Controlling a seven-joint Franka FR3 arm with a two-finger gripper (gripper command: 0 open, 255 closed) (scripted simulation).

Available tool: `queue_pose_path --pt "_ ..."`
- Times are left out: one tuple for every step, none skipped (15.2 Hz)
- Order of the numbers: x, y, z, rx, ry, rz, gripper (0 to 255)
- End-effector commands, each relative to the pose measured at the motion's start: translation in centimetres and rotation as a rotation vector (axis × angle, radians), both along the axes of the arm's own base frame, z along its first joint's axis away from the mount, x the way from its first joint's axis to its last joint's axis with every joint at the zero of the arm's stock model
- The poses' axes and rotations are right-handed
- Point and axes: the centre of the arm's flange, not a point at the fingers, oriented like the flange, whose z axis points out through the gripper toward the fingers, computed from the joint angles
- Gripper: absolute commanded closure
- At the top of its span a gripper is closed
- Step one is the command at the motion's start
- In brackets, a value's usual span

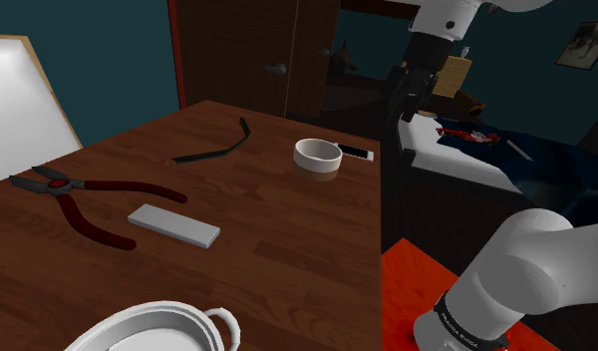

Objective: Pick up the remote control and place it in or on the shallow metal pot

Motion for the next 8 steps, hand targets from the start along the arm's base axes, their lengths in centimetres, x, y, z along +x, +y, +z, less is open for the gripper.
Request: queue_pose_path --pt "0.0 0.0 0.0 0.0 0.0 0.0 0" --pt "0.8 0.9 -0.6 -0.002 0.001 0.011 0" --pt "1.7 1.8 -1.1 -0.004 0.002 0.022 0" --pt "2.5 2.7 -1.7 -0.007 0.003 0.034 0" --pt "3.3 3.6 -2.3 -0.009 0.003 0.045 0" --pt "4.1 4.5 -2.9 -0.011 0.004 0.056 0" --pt "4.9 5.5 -3.5 -0.013 0.005 0.067 0" --pt "5.7 6.4 -4.0 -0.015 0.006 0.078 0"
